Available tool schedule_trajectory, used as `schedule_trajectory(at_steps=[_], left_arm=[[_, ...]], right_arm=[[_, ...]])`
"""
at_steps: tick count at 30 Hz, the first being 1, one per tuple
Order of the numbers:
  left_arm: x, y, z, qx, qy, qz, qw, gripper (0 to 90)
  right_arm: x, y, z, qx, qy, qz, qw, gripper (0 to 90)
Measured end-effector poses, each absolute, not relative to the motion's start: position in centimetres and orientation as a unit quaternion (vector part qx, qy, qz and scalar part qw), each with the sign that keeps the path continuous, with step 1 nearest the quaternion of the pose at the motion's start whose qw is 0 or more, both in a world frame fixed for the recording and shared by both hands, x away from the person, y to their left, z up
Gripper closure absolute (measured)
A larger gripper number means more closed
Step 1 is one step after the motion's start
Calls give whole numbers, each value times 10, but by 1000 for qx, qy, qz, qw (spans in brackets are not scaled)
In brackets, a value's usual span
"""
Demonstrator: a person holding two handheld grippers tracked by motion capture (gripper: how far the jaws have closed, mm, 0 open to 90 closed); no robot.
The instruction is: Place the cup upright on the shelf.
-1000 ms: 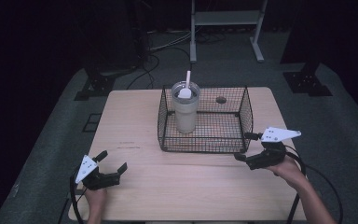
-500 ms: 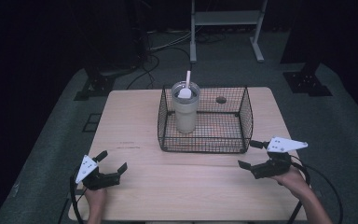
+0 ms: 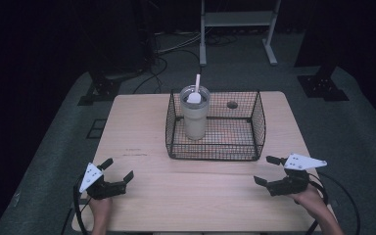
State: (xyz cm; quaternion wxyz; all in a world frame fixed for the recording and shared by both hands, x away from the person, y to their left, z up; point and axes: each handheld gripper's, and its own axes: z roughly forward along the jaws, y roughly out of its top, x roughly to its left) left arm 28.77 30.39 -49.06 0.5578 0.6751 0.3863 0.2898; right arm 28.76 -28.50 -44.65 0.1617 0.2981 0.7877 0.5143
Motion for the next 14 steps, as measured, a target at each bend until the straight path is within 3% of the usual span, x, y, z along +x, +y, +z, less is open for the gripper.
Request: schedule_trajectory(at_steps=[14], left_arm=[[288, 304, -491, 672, 389, 293, 557, 0]], right_arm=[[277, -293, -467, 321, 778, 516, 158, 95]])
